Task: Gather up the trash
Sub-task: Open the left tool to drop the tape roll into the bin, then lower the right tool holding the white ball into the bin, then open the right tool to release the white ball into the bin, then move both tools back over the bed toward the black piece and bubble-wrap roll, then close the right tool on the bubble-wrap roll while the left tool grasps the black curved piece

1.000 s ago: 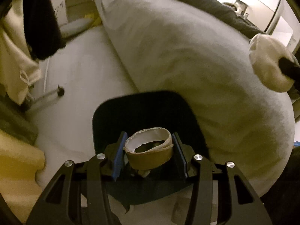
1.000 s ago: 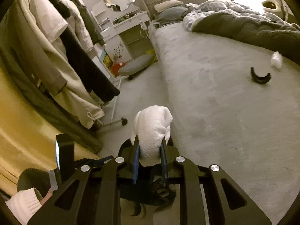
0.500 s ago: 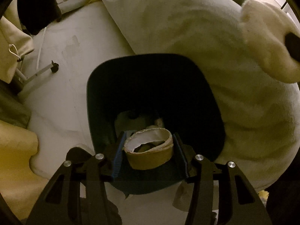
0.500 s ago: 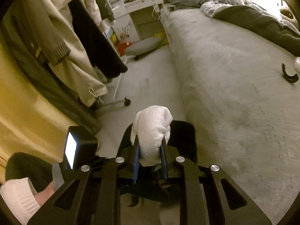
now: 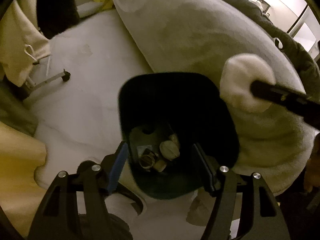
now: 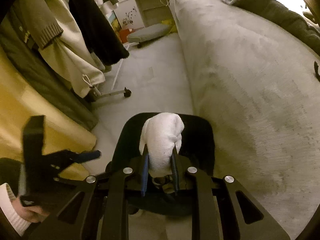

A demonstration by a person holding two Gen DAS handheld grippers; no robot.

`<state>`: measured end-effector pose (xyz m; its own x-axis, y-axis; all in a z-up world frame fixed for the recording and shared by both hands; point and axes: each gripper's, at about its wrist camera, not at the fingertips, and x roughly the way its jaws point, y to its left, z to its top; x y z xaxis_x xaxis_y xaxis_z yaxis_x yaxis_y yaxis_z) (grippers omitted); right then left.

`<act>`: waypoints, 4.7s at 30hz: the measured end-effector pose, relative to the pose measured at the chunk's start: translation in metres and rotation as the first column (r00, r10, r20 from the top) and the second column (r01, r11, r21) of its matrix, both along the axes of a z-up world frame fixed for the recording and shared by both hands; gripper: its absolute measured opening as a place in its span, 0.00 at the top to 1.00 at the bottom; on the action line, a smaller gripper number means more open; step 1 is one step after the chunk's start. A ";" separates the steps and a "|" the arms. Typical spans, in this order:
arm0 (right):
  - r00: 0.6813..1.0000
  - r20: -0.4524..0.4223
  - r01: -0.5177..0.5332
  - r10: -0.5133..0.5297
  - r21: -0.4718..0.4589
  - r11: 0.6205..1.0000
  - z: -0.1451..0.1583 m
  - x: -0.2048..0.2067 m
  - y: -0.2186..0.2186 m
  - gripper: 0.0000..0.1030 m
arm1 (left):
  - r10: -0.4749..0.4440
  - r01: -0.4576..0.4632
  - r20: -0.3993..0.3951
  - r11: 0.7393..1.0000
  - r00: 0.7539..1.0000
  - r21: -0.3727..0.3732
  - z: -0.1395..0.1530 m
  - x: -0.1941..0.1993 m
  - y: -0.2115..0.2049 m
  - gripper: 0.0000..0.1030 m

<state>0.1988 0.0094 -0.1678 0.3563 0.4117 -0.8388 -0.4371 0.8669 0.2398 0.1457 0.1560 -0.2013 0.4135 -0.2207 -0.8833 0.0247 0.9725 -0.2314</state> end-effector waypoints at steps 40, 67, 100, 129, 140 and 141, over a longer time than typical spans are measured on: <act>0.980 -0.154 -0.165 0.125 -0.282 0.945 -0.097 -0.008 0.067 0.37 | 0.109 -0.104 0.432 0.994 0.895 -0.037 0.150 -0.035 0.063 0.53; 0.938 0.344 0.077 -0.034 -0.112 0.991 0.082 0.062 -0.075 0.12 | -0.066 0.045 0.568 0.998 0.820 0.052 0.222 0.024 -0.053 0.06; 0.924 0.379 0.095 -0.045 -0.114 0.989 0.083 0.172 -0.274 0.06 | -0.304 0.287 0.445 0.952 0.842 0.106 0.157 0.169 -0.239 0.06; 0.962 0.273 0.021 -0.001 -0.069 0.997 0.038 0.230 -0.334 0.04 | -0.287 0.282 0.287 0.958 0.914 0.061 0.093 0.225 -0.338 0.17; 0.970 0.242 0.000 0.022 -0.091 0.996 0.032 0.238 -0.327 0.04 | -0.258 0.257 0.280 0.966 0.925 0.038 0.091 0.230 -0.331 0.52; 0.971 0.236 -0.003 0.026 -0.096 0.995 0.031 0.239 -0.326 0.04 | -0.261 0.260 0.281 0.965 0.924 0.041 0.091 0.230 -0.330 0.52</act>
